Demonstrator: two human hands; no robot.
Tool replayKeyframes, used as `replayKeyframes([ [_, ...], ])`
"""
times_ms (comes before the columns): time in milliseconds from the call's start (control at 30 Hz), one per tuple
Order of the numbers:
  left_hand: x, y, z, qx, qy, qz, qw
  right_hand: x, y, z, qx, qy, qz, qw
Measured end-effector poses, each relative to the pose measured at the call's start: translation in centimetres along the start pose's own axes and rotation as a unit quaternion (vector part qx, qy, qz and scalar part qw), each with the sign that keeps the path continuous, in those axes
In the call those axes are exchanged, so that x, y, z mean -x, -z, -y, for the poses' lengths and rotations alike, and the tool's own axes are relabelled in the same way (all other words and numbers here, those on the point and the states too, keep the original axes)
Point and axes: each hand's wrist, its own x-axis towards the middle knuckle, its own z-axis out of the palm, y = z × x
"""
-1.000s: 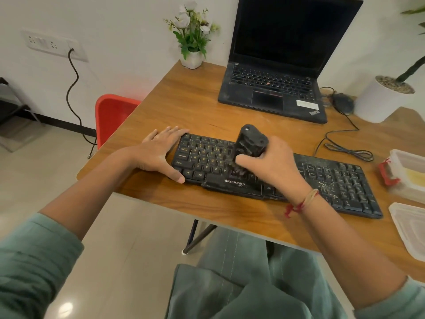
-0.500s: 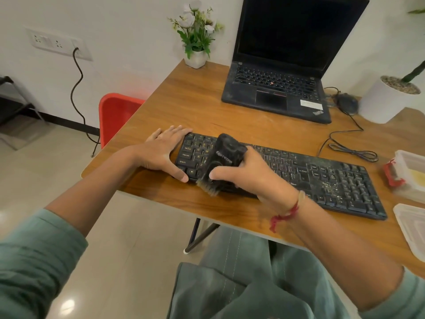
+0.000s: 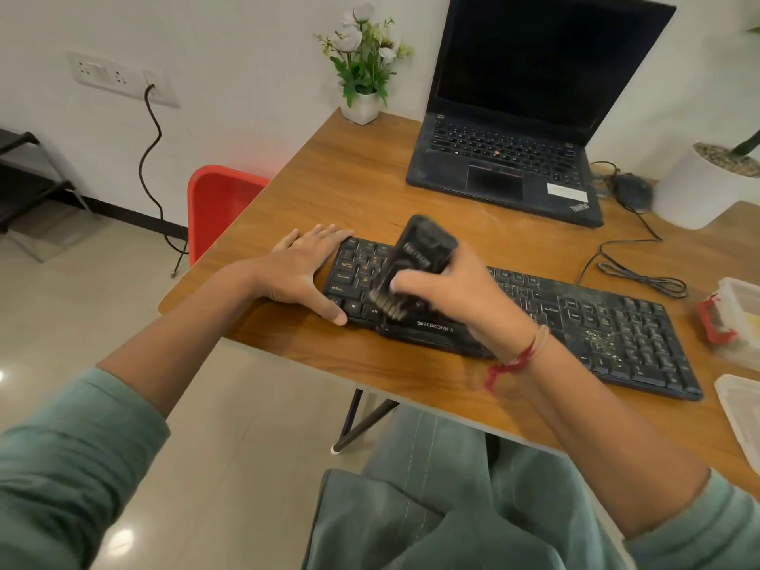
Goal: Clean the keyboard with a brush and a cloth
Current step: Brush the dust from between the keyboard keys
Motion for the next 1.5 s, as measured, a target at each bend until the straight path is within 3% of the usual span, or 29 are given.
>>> replayKeyframes([
  [133, 0.0, 0.0, 0.0, 0.002, 0.001, 0.004, 1.000, -0.6, 0.2, -0.6, 0.137, 0.047, -0.081, 0.986],
  [233, 0.0, 0.0, 0.0, 0.001, -0.003, 0.001, 1.000, 0.5, -1.3, -0.2, 0.135, 0.073, -0.016, 0.988],
  [333, 0.0, 0.1, 0.0, 0.004, -0.005, 0.006, 1.000, -0.2, -0.3, 0.6, 0.017, 0.009, 0.068, 0.998],
  [433, 0.0, 0.0, 0.1, 0.001, -0.003, 0.005, 1.000, -2.5, 1.9, 0.3, 0.140, 0.017, -0.053, 0.989],
  [500, -0.1, -0.1, 0.1, 0.002, -0.003, 0.005, 1.000, -2.8, 2.0, 0.0, 0.138, 0.005, -0.088, 0.986],
  [667, -0.1, -0.1, 0.2, -0.004, -0.006, -0.002, 1.000, -0.6, -1.1, 0.6, 0.027, 0.019, 0.122, 0.992],
  [867, -0.1, -0.1, 0.2, 0.002, -0.004, -0.001, 1.000, -4.5, 1.0, 0.6, 0.139, 0.009, -0.070, 0.988],
  [1000, 0.0, 0.0, 0.1, -0.002, -0.006, 0.000, 1.000, -3.1, -1.6, 0.8, 0.092, 0.058, 0.086, 0.990],
  [1067, 0.0, 0.1, 0.0, 0.002, -0.008, -0.003, 1.000, -4.2, -0.7, 0.9, 0.085, 0.035, 0.071, 0.993],
  [1167, 0.0, 0.0, 0.0, 0.007, -0.006, -0.002, 1.000, -5.9, 0.9, 0.7, 0.123, -0.003, -0.027, 0.992],
  [1333, -0.2, -0.1, 0.1, -0.019, -0.008, -0.002, 1.000, -3.9, -2.7, 1.3, 0.072, 0.068, 0.134, 0.986],
  [1500, -0.1, -0.2, 0.2, 0.009, -0.005, -0.013, 1.000, -6.7, -1.2, 1.8, 0.093, 0.042, 0.001, 0.995],
])
